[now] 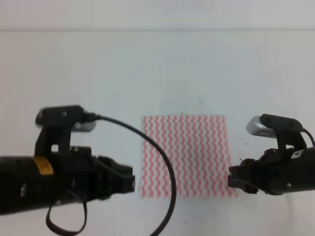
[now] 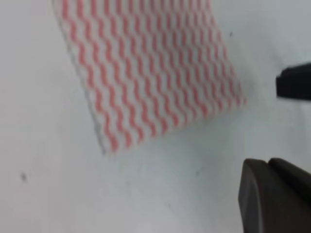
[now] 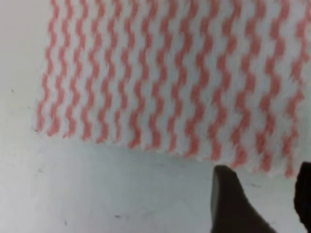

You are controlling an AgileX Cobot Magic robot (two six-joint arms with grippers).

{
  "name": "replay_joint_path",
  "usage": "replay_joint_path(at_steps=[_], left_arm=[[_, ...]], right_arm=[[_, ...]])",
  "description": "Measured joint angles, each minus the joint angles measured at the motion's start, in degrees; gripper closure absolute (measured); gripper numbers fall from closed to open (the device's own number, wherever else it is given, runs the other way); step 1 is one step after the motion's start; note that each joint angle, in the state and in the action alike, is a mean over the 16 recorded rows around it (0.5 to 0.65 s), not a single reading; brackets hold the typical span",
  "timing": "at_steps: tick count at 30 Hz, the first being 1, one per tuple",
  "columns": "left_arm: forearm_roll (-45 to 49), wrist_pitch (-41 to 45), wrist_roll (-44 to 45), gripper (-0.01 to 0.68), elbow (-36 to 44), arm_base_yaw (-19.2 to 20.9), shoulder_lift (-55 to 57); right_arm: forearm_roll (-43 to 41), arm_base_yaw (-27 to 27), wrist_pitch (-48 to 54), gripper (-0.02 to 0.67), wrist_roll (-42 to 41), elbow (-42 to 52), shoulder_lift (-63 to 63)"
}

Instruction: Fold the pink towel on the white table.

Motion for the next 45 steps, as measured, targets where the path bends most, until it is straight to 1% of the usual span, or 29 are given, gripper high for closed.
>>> replay_joint_path(at_steps=[3, 7, 14, 17, 21, 27, 35, 45], left_arm=[[0.2, 3.0, 1.3, 0.677, -1.8, 1.9, 0.2], [-2.7, 3.5, 5.3, 0.677, -2.6, 5.4, 0.7], [-16.4, 4.8, 19.7, 0.678, -2.1, 12.4, 2.4], [-23.3, 5.3, 27.1, 0.678, -2.0, 14.4, 3.7], [-31.5, 5.0, 36.2, 0.678, -2.0, 15.9, 5.8], [-38.0, 1.5, 43.9, 0.678, -2.0, 16.4, 9.2], [-41.6, -2.0, 48.1, 0.678, -2.0, 16.3, 11.4], [-43.4, 0.7, 50.4, 0.678, -2.0, 12.8, 11.3]], right_arm=[[-0.2, 0.0, 0.0, 0.38, 0.5, 0.0, 0.1], [-0.3, 0.0, 0.0, 0.375, 0.8, 0.0, 0.1], [-0.3, -0.1, -0.1, 0.371, 1.3, 0.0, 0.3], [-0.3, -0.1, -0.4, 0.371, 1.3, 0.0, 0.3], [-0.2, -0.1, -1.1, 0.37, 1.4, 0.0, 0.4], [0.2, -0.1, -2.5, 0.37, 1.4, 0.0, 0.4], [2.2, -0.1, -4.2, 0.37, 1.4, 0.0, 0.7], [5.8, -0.1, -4.4, 0.37, 1.5, 0.0, 3.8]])
